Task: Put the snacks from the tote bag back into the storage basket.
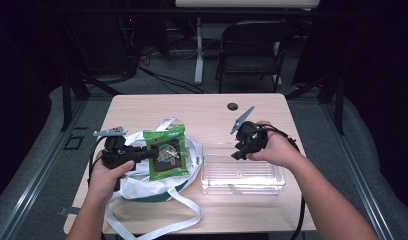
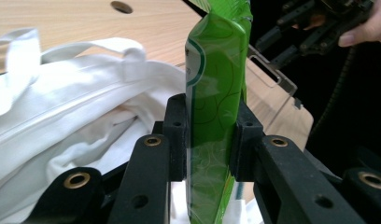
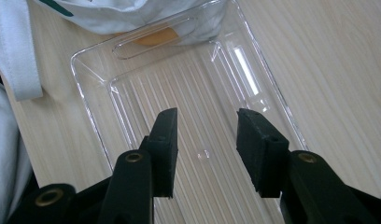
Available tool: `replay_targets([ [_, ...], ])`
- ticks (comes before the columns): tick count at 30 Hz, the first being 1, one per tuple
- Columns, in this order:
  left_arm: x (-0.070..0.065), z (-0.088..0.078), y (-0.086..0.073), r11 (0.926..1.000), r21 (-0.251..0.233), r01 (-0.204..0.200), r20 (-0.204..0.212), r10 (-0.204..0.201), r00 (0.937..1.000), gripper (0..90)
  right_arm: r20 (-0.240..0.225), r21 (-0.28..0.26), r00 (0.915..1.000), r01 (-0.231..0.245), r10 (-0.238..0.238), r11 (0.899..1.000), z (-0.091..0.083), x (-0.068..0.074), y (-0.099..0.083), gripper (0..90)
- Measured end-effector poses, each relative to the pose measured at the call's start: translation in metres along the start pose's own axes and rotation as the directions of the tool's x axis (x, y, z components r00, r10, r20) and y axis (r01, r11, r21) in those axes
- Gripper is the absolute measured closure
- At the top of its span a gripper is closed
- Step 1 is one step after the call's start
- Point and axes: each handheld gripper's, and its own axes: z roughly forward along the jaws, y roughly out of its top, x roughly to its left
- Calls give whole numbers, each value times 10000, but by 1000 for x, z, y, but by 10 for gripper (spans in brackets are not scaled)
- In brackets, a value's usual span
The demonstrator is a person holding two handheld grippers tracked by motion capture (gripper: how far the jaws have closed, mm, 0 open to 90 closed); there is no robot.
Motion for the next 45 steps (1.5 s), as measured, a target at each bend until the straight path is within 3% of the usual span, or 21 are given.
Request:
replay_targets([
  [10,-13,16,0,9990,350,-269,520,250,9983,731,-42,-186,9991,412,-413,9990,-18,1,17,584],
  [20,-16,24,-1,9981,515,-328,627,296,9976,731,-340,-245,9946,977,-985,9949,-45,2,39,587],
  [29,-20,33,-2,9965,720,-428,889,364,9954,731,-691,-187,9869,1445,-1455,9893,-51,7,62,571],
  [35,-24,36,-2,9965,685,-489,1126,410,9928,731,-952,-215,9764,1925,-1937,9811,-52,15,81,557],
  [36,-25,37,-2,9965,650,-525,1132,449,9926,731,-993,-186,9711,2163,-2170,9762,-52,21,89,553],
  [38,-26,37,-2,9964,635,-564,1140,489,9923,732,-1036,-164,9686,2254,-2259,9741,-52,24,92,549],
  [39,-27,38,-2,9965,603,-578,1169,505,9919,732,-1077,-149,9602,2577,-2578,9661,-52,31,100,546],
  [45,-31,42,-2,9955,620,-717,1212,638,9906,732,-966,-198,9484,3015,-3020,9533,-53,42,117,511],
])
